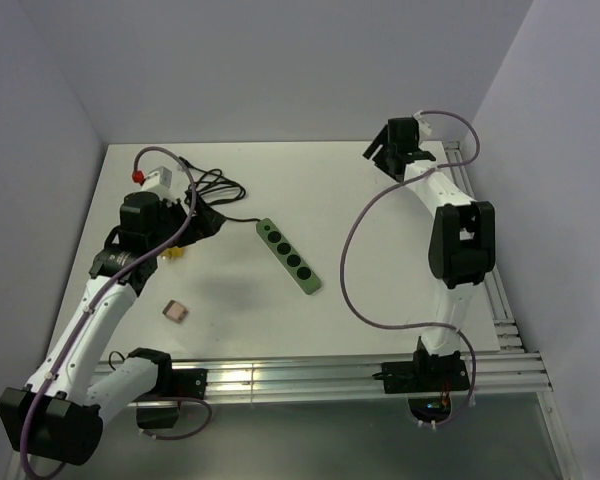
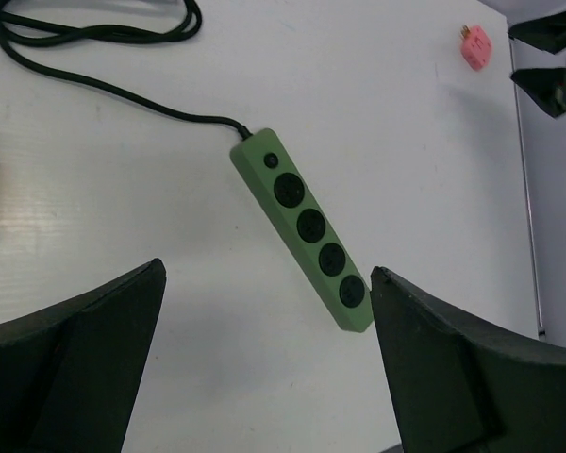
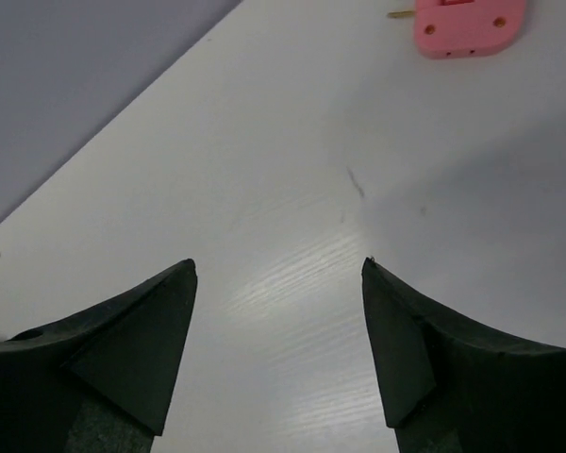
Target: Insert the plug
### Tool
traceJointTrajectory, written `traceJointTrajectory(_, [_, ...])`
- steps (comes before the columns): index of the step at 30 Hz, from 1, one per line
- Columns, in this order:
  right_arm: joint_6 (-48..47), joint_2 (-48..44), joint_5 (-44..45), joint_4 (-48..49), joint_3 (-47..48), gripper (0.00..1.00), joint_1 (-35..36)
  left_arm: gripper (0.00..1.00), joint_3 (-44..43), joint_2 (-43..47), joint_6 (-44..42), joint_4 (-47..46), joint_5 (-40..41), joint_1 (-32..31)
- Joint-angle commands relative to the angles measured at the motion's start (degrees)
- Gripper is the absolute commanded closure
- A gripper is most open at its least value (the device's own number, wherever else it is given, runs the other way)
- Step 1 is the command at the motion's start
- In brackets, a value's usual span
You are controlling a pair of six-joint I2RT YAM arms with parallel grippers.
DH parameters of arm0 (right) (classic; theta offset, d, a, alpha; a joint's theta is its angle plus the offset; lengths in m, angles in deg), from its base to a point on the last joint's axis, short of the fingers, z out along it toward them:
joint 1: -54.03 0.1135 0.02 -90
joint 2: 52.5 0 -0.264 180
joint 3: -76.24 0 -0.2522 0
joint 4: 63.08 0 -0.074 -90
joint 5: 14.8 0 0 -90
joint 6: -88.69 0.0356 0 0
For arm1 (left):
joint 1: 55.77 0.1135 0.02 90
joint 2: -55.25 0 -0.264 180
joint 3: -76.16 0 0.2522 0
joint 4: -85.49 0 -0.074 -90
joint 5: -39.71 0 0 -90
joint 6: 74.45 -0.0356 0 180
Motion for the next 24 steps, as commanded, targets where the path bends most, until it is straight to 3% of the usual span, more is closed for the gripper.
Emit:
traceJointTrajectory(1, [3.61,3.91,-3.70,0.52,3.45,0.24,-4.53,0.06,-0.63,-0.68,-1.37,-4.15,-4.68,-1.07])
traceJointTrajectory(4, [5.11,5.76,-11.41,9.55,0.48,0.39,-8.31,0.09,-1.60,-1.64,-2.68,-3.89,-6.44,-1.24])
traceJointTrajectory(7, [9.58,7.96,-20.02,20.10,-1.90,0.68,-11.56,0.14,-1.43,-2.08,-3.57,-5.64,-9.95,-1.33])
traceJointTrajectory(8, [12.03,8.75,-21.46,25.17,-2.17,0.86,-12.27,0.16,-0.99,-2.26,-3.39,-6.26,-10.75,-1.33])
traceJointTrajectory(10, [14.15,11.64,-24.00,27.50,-0.43,1.00,-13.76,0.18,-0.46,-2.96,-2.69,-8.01,-11.81,-1.33])
traceJointTrajectory(18, [24.62,23.85,-25.69,31.90,8.28,1.00,-16.85,0.27,-0.28,-5.68,-2.86,-10.13,-16.11,-1.33])
traceJointTrajectory(24, [29.54,28.08,-28.05,41.83,8.90,1.00,-18.08,0.30,-0.72,-7.53,-3.39,-10.83,-16.73,-1.33])
